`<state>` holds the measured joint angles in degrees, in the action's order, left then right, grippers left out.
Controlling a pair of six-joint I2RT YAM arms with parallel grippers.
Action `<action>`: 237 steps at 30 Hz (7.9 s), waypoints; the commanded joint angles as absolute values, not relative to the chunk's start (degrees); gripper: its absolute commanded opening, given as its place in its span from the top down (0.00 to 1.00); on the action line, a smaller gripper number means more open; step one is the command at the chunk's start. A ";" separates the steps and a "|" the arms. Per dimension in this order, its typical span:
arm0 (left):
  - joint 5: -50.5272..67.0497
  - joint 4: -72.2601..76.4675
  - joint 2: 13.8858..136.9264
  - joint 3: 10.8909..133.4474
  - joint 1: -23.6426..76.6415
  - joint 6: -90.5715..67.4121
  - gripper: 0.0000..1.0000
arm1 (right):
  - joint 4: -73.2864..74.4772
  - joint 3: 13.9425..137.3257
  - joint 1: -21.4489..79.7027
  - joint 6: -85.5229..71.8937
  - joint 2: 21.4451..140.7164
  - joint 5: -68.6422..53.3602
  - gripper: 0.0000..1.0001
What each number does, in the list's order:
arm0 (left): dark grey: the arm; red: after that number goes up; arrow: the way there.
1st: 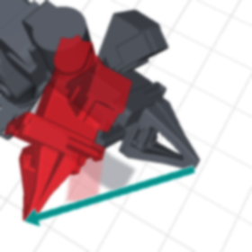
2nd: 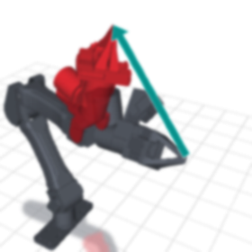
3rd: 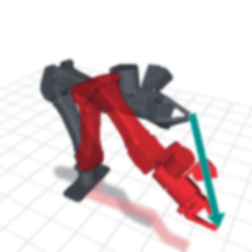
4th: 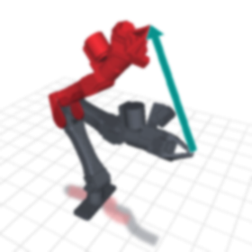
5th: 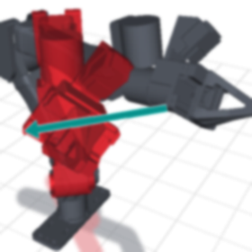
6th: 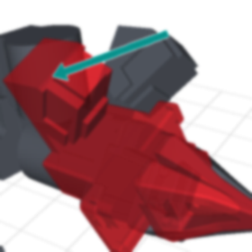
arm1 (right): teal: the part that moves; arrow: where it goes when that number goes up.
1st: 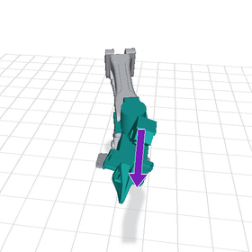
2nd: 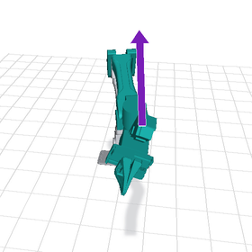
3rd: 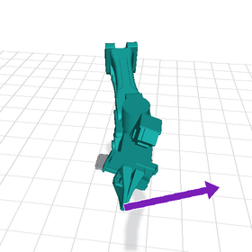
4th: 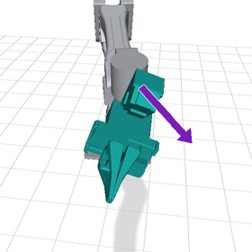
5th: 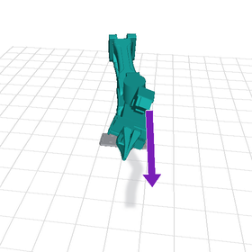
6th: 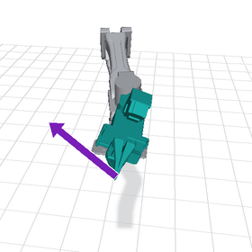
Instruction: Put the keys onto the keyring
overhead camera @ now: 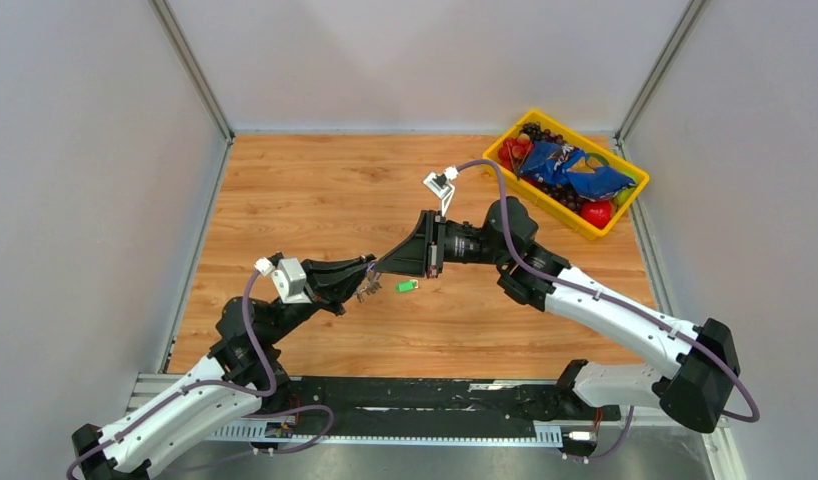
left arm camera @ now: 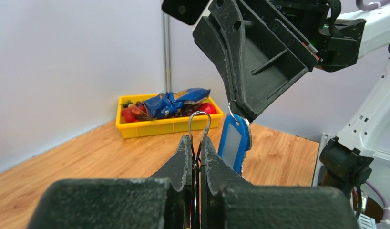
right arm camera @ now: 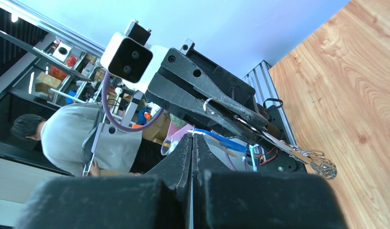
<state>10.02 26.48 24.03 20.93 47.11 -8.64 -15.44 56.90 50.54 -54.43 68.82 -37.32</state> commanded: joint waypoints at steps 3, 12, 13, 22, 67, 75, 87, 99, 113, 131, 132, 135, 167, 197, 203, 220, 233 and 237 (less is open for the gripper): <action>10.91 33.31 22.87 19.82 47.00 -7.42 1.00 | -20.32 57.46 51.63 -57.91 70.53 -36.37 1.00; 11.78 35.38 22.49 18.93 47.02 -7.20 1.00 | -21.41 56.28 52.21 -59.64 70.69 -35.28 1.00; 12.04 35.41 22.56 18.93 46.98 -7.21 1.00 | -21.59 56.51 52.25 -59.82 70.80 -35.32 1.00; 13.16 35.97 22.54 18.64 47.02 -7.08 1.00 | -21.97 57.17 52.68 -61.52 72.13 -35.16 1.00; 20.11 36.68 22.67 17.71 47.36 -7.65 0.99 | -24.60 59.74 52.83 -63.55 72.88 -32.08 1.00; 20.37 36.19 22.59 17.72 47.62 -7.56 0.99 | -23.37 60.78 52.70 -61.91 71.15 -30.47 1.00; 20.71 35.25 22.53 18.00 47.87 -7.82 0.99 | -21.77 61.93 52.19 -60.66 69.21 -29.55 1.00; 19.98 33.37 23.33 20.02 47.85 -8.70 1.00 | -20.12 61.09 52.13 -59.58 68.12 -31.28 0.68; 18.27 31.63 24.83 22.68 47.88 -10.24 1.00 | -7.16 60.26 50.39 -47.02 59.48 -29.31 0.45; 16.64 31.26 26.19 26.07 47.86 -16.23 0.92 | 3.65 57.70 49.18 -22.15 55.90 -28.48 0.32; 16.51 31.30 26.37 26.27 47.87 -16.85 0.92 | 3.67 57.75 49.32 -21.14 55.88 -28.55 0.32; 16.23 31.64 26.56 26.38 47.83 -18.61 0.91 | 3.65 58.20 50.07 -18.51 56.62 -29.14 0.32; 13.71 37.23 26.46 25.97 47.90 -35.73 0.77 | 4.65 63.19 59.90 -7.12 61.81 -26.47 1.00; -31.82 -6.74 -1.00 19.82 47.90 -55.48 0.33 | 22.97 67.42 59.81 -15.84 62.80 -18.11 1.00; -30.81 -7.70 -1.05 20.36 47.83 -54.12 0.32 | 23.18 65.54 58.89 -17.07 68.79 -12.96 1.00; -28.56 -7.12 3.07 23.50 47.90 -45.44 0.30 | 21.57 65.98 47.84 -18.54 85.28 27.27 1.00; -24.84 -3.70 7.78 23.44 47.81 -41.81 0.30 | 14.42 72.76 50.14 -15.63 107.94 48.41 1.00; -25.15 -4.46 7.30 23.22 47.83 -41.41 0.30 | 12.80 77.47 52.83 -14.76 114.19 46.72 1.00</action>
